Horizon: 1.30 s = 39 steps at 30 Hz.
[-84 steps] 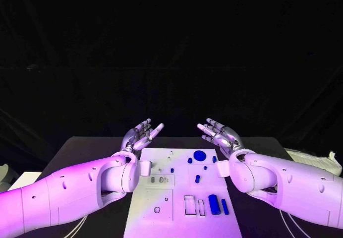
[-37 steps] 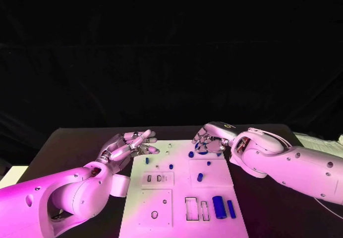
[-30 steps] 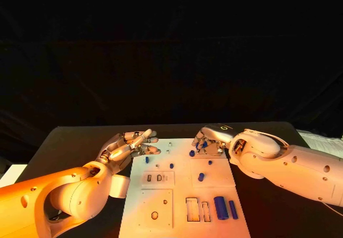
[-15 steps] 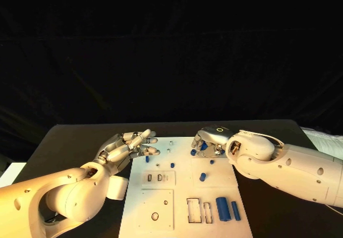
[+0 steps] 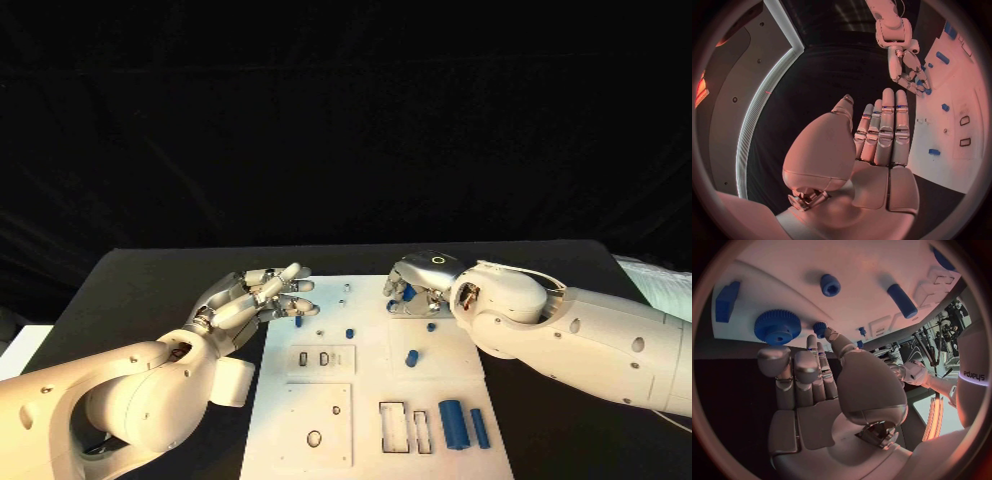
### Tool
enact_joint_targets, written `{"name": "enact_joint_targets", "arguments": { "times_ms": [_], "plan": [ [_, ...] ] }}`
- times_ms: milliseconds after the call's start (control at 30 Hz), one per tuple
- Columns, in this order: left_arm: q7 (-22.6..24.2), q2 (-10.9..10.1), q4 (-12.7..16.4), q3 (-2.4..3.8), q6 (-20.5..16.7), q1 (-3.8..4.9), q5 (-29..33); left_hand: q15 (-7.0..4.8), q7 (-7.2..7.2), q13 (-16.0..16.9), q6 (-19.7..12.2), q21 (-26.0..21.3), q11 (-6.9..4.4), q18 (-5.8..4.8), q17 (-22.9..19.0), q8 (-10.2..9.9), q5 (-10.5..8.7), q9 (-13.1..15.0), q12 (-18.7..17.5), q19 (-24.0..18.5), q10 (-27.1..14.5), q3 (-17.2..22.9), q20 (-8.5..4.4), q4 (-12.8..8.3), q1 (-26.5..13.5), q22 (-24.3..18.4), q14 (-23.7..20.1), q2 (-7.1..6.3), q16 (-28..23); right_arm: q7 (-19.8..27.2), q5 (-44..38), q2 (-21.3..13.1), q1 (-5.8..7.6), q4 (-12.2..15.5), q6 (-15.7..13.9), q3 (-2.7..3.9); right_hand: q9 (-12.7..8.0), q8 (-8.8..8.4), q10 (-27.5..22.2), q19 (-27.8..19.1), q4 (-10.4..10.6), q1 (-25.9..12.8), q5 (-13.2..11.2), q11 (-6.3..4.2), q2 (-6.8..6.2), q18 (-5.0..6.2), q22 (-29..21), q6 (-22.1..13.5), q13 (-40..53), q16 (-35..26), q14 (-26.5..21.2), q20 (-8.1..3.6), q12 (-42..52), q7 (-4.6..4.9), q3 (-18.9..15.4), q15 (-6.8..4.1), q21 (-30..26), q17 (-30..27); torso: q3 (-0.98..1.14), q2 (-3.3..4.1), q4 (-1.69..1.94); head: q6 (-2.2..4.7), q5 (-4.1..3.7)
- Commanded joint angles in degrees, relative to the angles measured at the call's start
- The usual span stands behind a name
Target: Assemble the parts on the task board
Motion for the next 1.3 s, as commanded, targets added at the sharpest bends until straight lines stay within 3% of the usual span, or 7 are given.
{"name": "enact_joint_targets", "arguments": {
  "times_ms": [33,267,733,933,1300],
  "plan": [
    [0.0,0.0,0.2,0.05,1.2,0.15,0.2,0.08,0.26,-0.1,0.0,0.1,0.16,0.65,0.0,-0.3,-0.17,-0.1,-0.3,0.5,0.0,-0.3,0.05,0.0,-0.2,-0.1,0.2,-0.06,0.3,-0.3,-1.0,0.3,0.05,0.1,1.2,0.02,0.1,-0.13,0.0,-0.1,0.4,0.3,-0.4,0.16,-0.51,-1.03,1.4,0.0,0.0,1.2,1.9,0.11,-0.2,-0.07,0.8,0.09,1.2,1.2,-0.03,0.30,0.22,0.15,-0.10],
    [-0.1,0.0,0.2,0.05,1.1,0.21,0.2,0.10,0.31,-0.1,0.0,0.1,0.20,0.65,0.1,-0.3,-0.17,-0.1,-0.4,0.5,0.0,-0.3,0.06,-0.1,-0.1,-0.1,0.1,-0.05,0.2,-0.6,-0.9,0.4,0.08,-0.1,2.9,0.02,0.2,-0.10,0.5,-0.1,1.2,0.7,-0.7,0.02,-0.86,-1.26,3.7,0.4,0.0,3.2,2.0,0.07,-0.2,-0.16,2.1,0.04,3.1,3.1,-0.14,0.58,0.42,0.20,-0.33],
    [-0.1,-0.2,0.1,0.04,1.1,0.28,0.2,0.10,0.32,-0.1,0.0,0.1,0.20,0.65,0.2,-0.4,-0.16,-0.1,-0.4,0.5,0.0,-0.3,0.06,-0.1,-0.1,-0.1,0.1,-0.04,0.2,-1.2,-1.1,0.8,0.08,-0.6,5.0,0.02,0.3,0.05,1.3,0.3,2.3,1.7,-0.9,-0.17,-1.09,-1.75,7.6,1.4,0.0,5.6,2.1,-0.01,-0.1,-0.33,4.5,-0.10,6.2,5.4,-0.13,1.13,0.77,0.53,-0.59],
    [-0.2,-0.2,0.1,0.04,1.0,0.30,0.2,0.11,0.34,-0.1,-0.1,0.1,0.22,0.65,0.3,-0.4,-0.15,-0.1,-0.5,0.5,-0.1,-0.3,0.06,-0.1,0.0,-0.1,0.1,0.01,0.2,-0.6,-1.2,0.8,0.08,-0.4,2.0,0.02,1.0,0.82,3.8,1.6,2.9,3.6,-4.3,-0.88,0.73,-2.48,12.5,3.9,0.3,7.4,2.2,-0.45,0.2,-0.92,7.7,-0.70,9.5,7.1,-0.15,1.24,0.81,0.52,-0.65],
    [-0.2,-0.3,-0.1,0.04,0.9,0.32,0.2,0.11,0.36,-0.1,-0.1,0.1,0.23,0.65,0.4,-0.5,-0.13,-0.1,-0.7,0.6,-0.1,-0.2,0.06,-0.3,0.1,-0.1,0.1,0.17,0.3,-0.8,-1.3,0.5,0.08,0.9,-5.3,0.44,1.4,0.59,4.4,1.5,3.0,4.7,-6.1,-0.89,0.39,-2.67,13.9,4.4,0.3,8.0,2.0,-0.53,-0.2,-0.73,10.4,-0.69,10.7,7.2,-0.24,1.45,1.04,0.98,-0.73]
  ]
}}
